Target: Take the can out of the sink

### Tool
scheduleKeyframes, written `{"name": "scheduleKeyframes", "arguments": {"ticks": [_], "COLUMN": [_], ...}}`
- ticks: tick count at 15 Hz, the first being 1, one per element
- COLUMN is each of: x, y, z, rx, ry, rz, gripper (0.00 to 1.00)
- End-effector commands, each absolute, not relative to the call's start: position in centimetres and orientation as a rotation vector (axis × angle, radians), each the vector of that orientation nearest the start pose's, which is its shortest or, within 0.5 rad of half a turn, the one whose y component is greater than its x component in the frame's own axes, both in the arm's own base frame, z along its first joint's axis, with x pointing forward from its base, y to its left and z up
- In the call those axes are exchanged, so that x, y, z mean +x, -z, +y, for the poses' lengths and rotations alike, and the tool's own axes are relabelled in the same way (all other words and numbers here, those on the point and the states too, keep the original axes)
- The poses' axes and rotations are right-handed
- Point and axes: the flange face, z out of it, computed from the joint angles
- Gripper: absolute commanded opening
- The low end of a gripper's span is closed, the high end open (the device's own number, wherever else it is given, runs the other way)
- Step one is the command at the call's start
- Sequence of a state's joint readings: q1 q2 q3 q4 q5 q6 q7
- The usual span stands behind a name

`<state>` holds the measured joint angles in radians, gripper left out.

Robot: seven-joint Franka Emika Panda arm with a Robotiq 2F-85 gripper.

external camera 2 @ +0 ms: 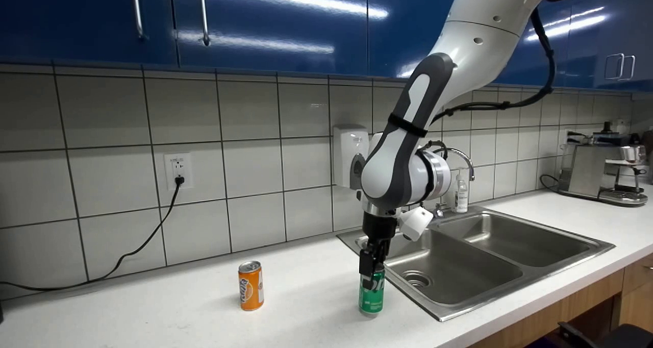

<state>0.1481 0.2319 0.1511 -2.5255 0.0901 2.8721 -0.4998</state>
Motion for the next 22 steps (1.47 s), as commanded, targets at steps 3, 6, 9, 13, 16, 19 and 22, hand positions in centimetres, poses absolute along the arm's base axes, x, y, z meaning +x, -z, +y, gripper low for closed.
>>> {"name": "scheduleKeyframes", "arguments": {"ticks": [3, 6, 9, 13, 16, 19, 22], "x": [45.7, 45.7, 45.6, 45.7, 45.7, 46.0, 46.4], "y": [-20.0, -19.7, -19.5, -19.6, -20.1, -21.3, -23.2], "z": [13.4, 13.2, 12.9, 12.7, 12.4, 12.2, 11.9], "rx": [-2.914, -2.918, -2.923, -2.928, -2.934, -2.942, -2.950], "ry": [0.208, 0.198, 0.189, 0.189, 0.190, 0.210, 0.248], "rz": [-1.092, -1.104, -1.107, -1.104, -1.090, -1.067, -1.056], "gripper": [0.39, 0.39, 0.47, 0.99, 1.00, 1.00, 1.00]}}
